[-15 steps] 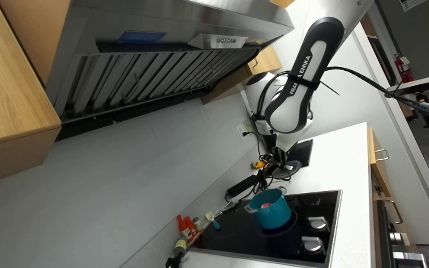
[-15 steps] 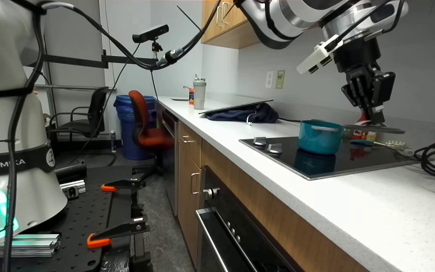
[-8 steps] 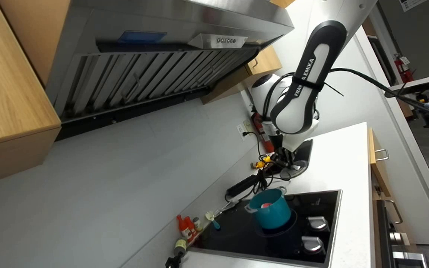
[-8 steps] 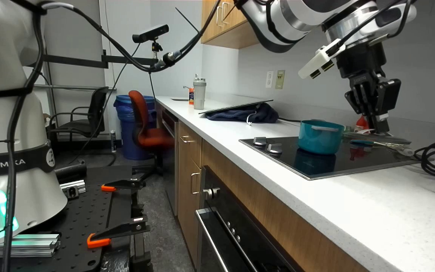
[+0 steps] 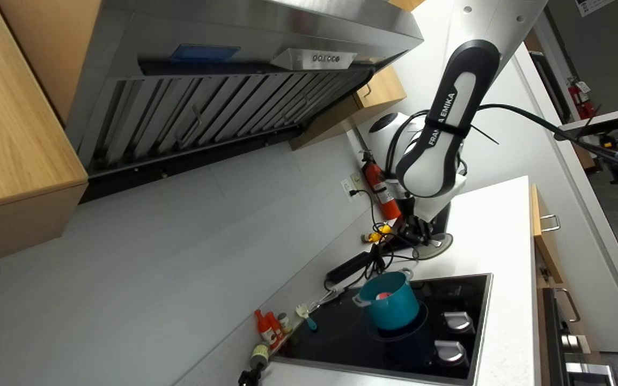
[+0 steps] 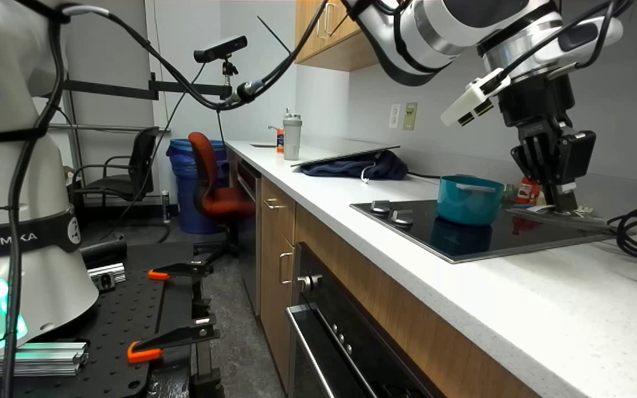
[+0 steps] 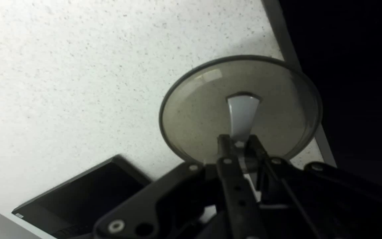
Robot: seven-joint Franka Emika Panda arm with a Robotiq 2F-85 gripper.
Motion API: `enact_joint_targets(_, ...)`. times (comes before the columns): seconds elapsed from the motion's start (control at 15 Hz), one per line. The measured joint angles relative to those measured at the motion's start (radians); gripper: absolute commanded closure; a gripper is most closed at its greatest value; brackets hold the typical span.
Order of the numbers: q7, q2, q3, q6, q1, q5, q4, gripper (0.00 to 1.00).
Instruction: Take the lid off the blue pot and place it on the counter
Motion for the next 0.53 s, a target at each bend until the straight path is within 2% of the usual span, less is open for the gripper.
enact_joint_targets(0.07, 0.002, 0.002, 0.000, 0.000, 0.000, 0.000, 0.000, 0.81)
enact_joint_targets(0.13, 0.004, 0.004, 0.000, 0.000, 0.000, 0.000, -0.001, 0.60)
enact_joint_targets(0.27, 0.005, 0.006, 0.000, 0.000, 0.000, 0.001, -0.001, 0.56)
enact_joint_targets(0.53, 0.006, 0.007, 0.000, 0.000, -0.001, 0.001, -0.001, 0.27)
